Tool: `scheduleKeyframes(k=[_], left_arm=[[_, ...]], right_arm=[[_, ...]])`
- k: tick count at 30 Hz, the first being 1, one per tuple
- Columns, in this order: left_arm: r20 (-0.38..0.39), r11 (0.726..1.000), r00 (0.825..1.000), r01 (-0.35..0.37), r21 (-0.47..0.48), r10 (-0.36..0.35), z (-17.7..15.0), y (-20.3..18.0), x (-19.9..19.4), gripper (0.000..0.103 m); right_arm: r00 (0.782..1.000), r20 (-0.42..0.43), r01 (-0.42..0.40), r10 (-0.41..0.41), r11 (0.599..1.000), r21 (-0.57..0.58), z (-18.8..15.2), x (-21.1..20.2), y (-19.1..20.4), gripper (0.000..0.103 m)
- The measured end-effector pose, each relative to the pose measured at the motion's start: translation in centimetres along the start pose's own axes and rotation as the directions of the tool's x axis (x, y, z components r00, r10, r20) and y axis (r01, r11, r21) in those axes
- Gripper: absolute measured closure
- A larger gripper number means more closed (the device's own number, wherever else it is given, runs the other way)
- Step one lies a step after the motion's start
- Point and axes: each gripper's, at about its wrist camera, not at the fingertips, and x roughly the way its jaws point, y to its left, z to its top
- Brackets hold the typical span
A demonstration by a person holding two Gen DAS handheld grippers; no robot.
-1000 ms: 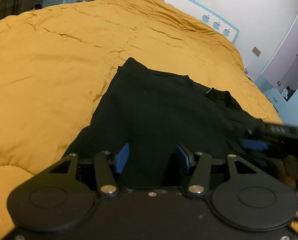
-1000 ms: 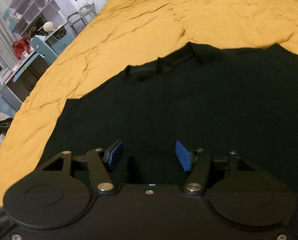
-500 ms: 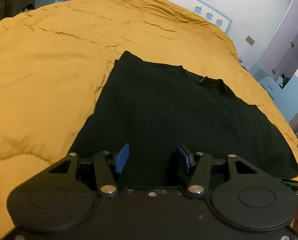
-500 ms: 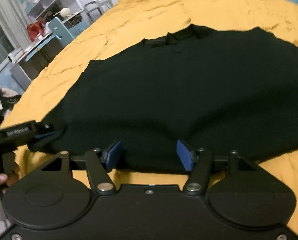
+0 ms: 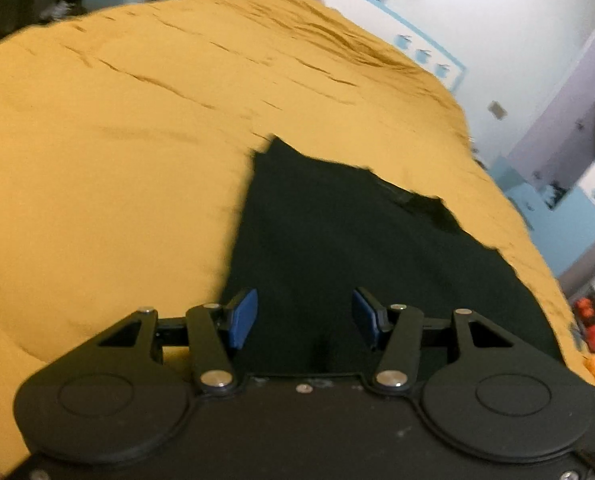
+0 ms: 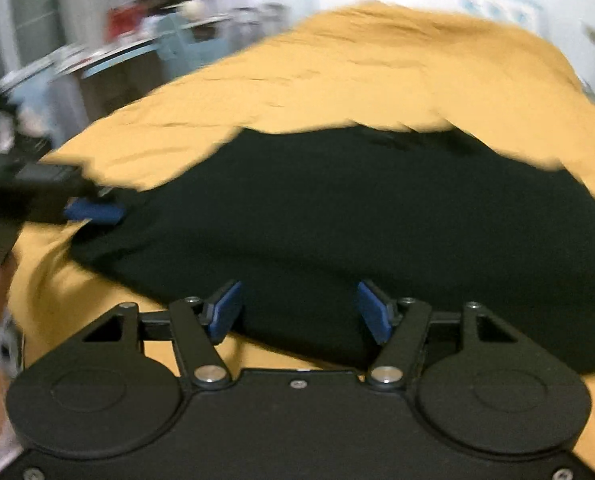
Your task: Fold small clothes
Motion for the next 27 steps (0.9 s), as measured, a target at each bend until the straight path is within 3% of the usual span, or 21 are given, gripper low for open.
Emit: scheduleKeyframes(k=[8, 14, 18, 22, 27], left_arm=[[-0.014, 0.999, 1.000, -0.026, -0.039, 0.025, 3.3, 4.0, -0.8, 0.047], [-0.073, 0.998, 0.997, 0.030, -0.062, -0.034, 4.6, 6.2, 0.9, 0.047], [-0.112, 0.989, 0.988, 0.093, -0.113, -0.106, 5.4, 7.5, 3.1, 0.047], [-0.145, 0.974, 0.971, 0.165, -0.155, -0.188, 6.7, 8.3, 6.0, 0.047], [-0.160, 0.925, 0.939, 0.252, -0.284, -0.304, 8.5, 9.7, 10.4, 0.047]], right_arm=[[0.999, -0.043, -0.041, 0.028, 0.940, -0.339, 0.5, 4.2, 9.8, 0.038], [0.999, -0.032, -0.051, 0.041, 0.899, -0.435, 1.1, 6.0, 14.4, 0.038], [0.999, 0.034, 0.033, -0.018, 0.854, -0.519, 0.9, 7.4, 17.1, 0.039], [0.996, 0.069, 0.086, -0.058, 0.836, -0.542, 1.2, 8.2, 18.6, 0.039], [0.990, 0.096, 0.144, -0.107, 0.804, -0.577, 1.4, 7.7, 19.5, 0.039]])
